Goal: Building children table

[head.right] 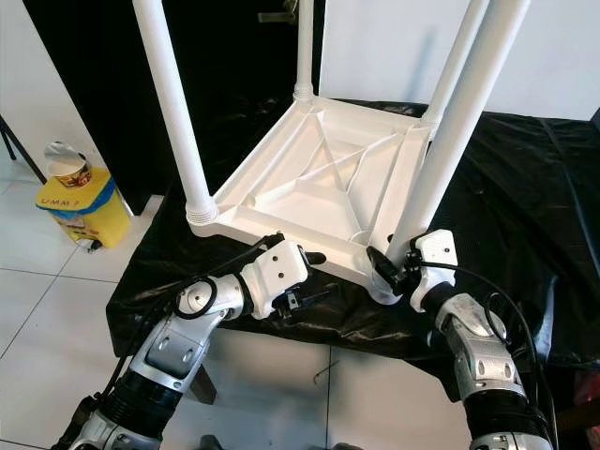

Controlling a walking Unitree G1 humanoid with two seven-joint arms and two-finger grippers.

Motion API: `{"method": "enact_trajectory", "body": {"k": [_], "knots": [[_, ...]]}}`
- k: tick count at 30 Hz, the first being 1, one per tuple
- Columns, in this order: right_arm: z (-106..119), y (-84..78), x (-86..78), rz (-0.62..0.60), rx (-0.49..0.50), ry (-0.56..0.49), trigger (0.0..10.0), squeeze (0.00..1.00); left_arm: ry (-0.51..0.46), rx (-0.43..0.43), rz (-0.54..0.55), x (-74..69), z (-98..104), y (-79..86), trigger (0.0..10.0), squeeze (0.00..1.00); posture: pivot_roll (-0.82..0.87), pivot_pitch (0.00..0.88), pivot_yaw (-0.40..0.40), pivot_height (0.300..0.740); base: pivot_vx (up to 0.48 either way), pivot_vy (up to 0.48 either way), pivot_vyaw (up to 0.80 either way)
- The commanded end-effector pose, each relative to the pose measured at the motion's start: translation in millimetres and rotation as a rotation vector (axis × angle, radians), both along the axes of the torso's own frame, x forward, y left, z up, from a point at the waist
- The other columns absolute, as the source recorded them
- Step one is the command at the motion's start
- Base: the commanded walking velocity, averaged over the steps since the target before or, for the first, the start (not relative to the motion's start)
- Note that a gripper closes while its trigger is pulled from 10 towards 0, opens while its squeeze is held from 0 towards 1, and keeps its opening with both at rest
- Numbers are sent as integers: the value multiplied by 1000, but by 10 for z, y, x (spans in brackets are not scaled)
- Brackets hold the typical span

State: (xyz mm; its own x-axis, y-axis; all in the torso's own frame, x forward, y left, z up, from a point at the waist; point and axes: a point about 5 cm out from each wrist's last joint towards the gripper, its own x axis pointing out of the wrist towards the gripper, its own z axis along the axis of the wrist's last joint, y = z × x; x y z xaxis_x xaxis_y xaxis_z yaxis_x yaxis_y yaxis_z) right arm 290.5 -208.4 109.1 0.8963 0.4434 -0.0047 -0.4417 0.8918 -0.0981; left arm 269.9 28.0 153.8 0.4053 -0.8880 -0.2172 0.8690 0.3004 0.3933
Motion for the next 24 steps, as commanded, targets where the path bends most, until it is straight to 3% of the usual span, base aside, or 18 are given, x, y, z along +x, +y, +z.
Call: {"method": "enact_trajectory", "body": {"k": [1,7,18,24], "knots": [[-111,74,-38,0,1,39,10000,0,-24,-27,78,25,-22,-9,10000,0,-35,0,-31,740,0,0,0],[-124,103,-80,-91,-6,33,10000,0,-27,-32,66,45,-12,-67,10000,0,-46,0,-39,740,0,0,0],[-177,126,-200,-478,35,20,10000,0,-16,-37,93,17,-48,-41,10000,0,-35,0,-63,740,0,0,0],[-133,280,-290,-670,104,-1,10000,0,-12,-41,103,37,-31,-10,10000,0,-36,16,-68,740,0,0,0]]}}
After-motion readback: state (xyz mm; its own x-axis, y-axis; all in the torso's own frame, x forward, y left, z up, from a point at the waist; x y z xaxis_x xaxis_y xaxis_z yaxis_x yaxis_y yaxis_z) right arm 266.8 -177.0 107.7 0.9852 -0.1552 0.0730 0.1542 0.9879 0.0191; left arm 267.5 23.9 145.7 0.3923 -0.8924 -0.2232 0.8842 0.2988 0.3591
